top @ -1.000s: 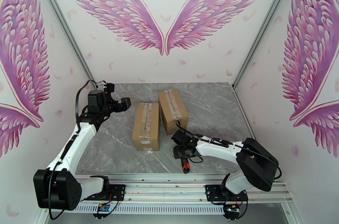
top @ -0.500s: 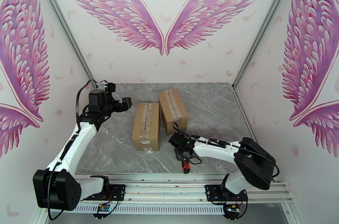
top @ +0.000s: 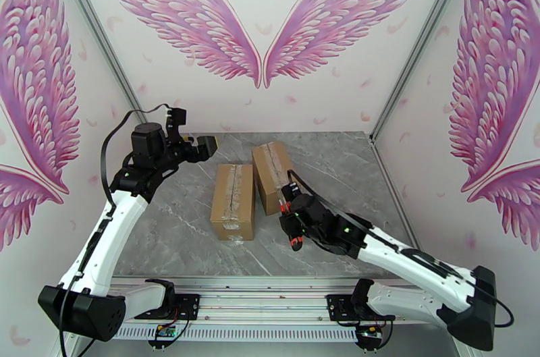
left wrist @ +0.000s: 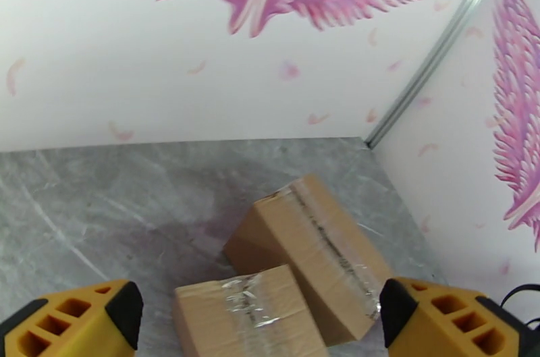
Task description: Unpack the express box
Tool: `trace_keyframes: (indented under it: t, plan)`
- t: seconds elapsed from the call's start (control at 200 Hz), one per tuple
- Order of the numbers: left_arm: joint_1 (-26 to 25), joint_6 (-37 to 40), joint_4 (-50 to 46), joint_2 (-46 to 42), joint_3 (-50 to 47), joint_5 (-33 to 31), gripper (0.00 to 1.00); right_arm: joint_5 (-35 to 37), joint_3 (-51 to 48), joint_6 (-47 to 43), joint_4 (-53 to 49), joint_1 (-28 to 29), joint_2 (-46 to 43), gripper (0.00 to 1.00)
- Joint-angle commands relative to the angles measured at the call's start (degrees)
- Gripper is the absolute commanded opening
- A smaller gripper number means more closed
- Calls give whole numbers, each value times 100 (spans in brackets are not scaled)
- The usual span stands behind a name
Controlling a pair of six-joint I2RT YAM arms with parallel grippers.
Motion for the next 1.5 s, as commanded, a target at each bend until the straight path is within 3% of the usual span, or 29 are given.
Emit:
trace_keyframes:
  t: [0.0,0.275,0.525,0.92,1.259,1.494]
  plan:
    - [-389,189,-441,168,537,371,96,498,542,-1146,-184,41,79,29]
    - [-1146,600,-1029,662,1316,1086,89,716,1044,-3126,325,22,308,29]
    - [-1519,805,-1569,1002,1469,1400,82,651,1186,-3989,615,10,341,29]
    - [-2048,1348,-2607,1733,2241,1832,69,334,1302,-4666,624,-145,369,28]
    - [-2236,1670,-3350,2047,2586,1697,61,312,1440,-5234,614,-146,453,27]
    - [-2198,1596,-3373,2073,2583,1573,59,115,1431,-5443,711,-155,340,27]
